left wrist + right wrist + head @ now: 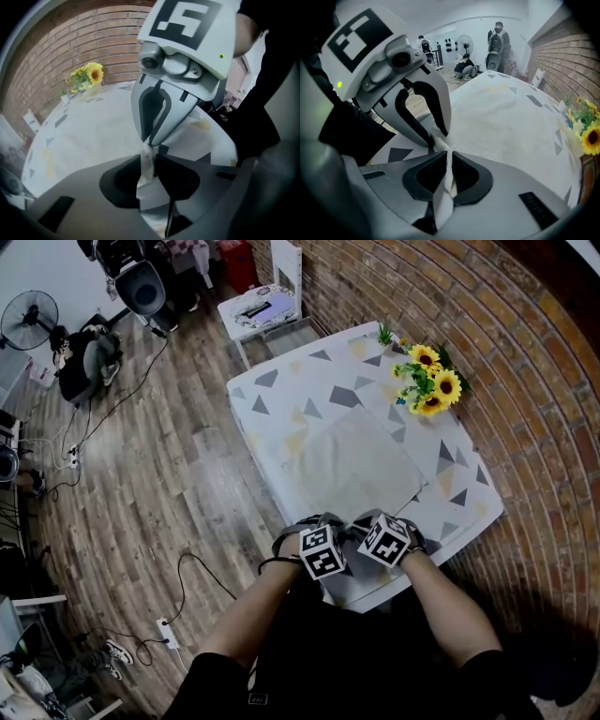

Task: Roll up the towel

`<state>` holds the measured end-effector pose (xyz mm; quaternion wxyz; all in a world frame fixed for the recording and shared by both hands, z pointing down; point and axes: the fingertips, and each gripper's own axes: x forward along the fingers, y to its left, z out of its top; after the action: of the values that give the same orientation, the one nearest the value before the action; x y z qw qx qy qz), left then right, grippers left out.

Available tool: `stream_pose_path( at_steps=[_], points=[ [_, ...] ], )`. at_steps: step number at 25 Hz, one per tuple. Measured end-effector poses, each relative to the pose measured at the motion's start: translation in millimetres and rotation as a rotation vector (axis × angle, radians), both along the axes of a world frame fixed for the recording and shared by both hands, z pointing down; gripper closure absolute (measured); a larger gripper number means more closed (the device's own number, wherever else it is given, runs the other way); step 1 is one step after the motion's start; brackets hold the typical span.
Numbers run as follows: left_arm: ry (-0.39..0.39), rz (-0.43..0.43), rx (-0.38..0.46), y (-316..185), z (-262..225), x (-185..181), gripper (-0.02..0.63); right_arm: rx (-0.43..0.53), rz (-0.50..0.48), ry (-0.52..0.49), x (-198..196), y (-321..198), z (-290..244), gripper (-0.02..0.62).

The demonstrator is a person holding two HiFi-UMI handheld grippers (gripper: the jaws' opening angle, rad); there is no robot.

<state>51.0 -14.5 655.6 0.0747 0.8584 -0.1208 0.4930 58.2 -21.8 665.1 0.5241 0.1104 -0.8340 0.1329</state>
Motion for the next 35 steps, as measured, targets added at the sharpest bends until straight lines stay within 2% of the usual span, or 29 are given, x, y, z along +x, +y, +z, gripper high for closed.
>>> stream_pose_path(
  at_steps=[1, 3, 7, 10, 13, 16, 19, 22, 24, 29, 31, 33, 35],
  points=[
    [-0.019, 0.017, 0.056, -1.5, -3.7, -0.1, 0.484, 0.001, -0.002, 0.003, -0.4, -1.4, 0.1, 0.541],
    [-0.041, 0.068, 0.14, -0.1, -9.6, 3.5, 0.482, 0.002, -0.008, 0.006, -0.8, -3.4, 0.5, 0.54],
    [-0.061, 0.148, 0.183, 4.8, -8.5, 12.6, 0.5, -0.015, -0.002, 0.0, -0.3, -4.7, 1.3, 0.537],
    [-0.06, 0.132, 0.163, 0.6, -1.8, 10.7, 0.54, 0.009, 0.011, -0.014, 1.1, -7.7, -3.8, 0.518],
    [-0.035, 0.089, 0.111, -5.2, 1.1, 7.9, 0.551, 0.07, 0.01, -0.058, 3.5, -9.9, -17.6, 0.511],
    [0.001, 0.025, 0.043, -11.6, 3.1, 4.0, 0.551, 0.074, -0.047, -0.093, 2.4, 2.1, -22.0, 0.522],
    [0.036, -0.031, -0.019, -15.1, 2.8, 1.6, 0.549, 0.08, -0.082, -0.056, 3.9, 7.3, -10.8, 0.513],
    [0.033, -0.05, 0.025, -21.8, -3.6, -1.7, 0.534, 0.102, -0.082, -0.023, 4.9, 3.5, -3.1, 0.503],
    [0.017, -0.019, 0.098, -23.5, -12.2, -2.2, 0.525, 0.113, -0.091, -0.011, 4.5, 1.5, -1.5, 0.499],
    [-0.074, 0.186, 0.181, -2.6, -8.5, 4.6, 0.515, 0.113, -0.088, -0.016, 4.8, -1.7, 0.3, 0.529],
    [-0.113, 0.206, 0.183, -2.4, 0.7, 3.8, 0.457, 0.093, -0.071, -0.028, 4.6, -1.6, -0.3, 0.551],
    [-0.119, 0.194, 0.168, -5.0, 6.9, 3.1, 0.459, 0.066, -0.06, -0.04, 4.4, -1.1, -2.7, 0.555],
    [-0.105, 0.185, 0.132, -5.1, 8.2, 3.6, 0.536, 0.022, -0.053, -0.057, 4.7, 1.9, -7.3, 0.557]
  ],
)
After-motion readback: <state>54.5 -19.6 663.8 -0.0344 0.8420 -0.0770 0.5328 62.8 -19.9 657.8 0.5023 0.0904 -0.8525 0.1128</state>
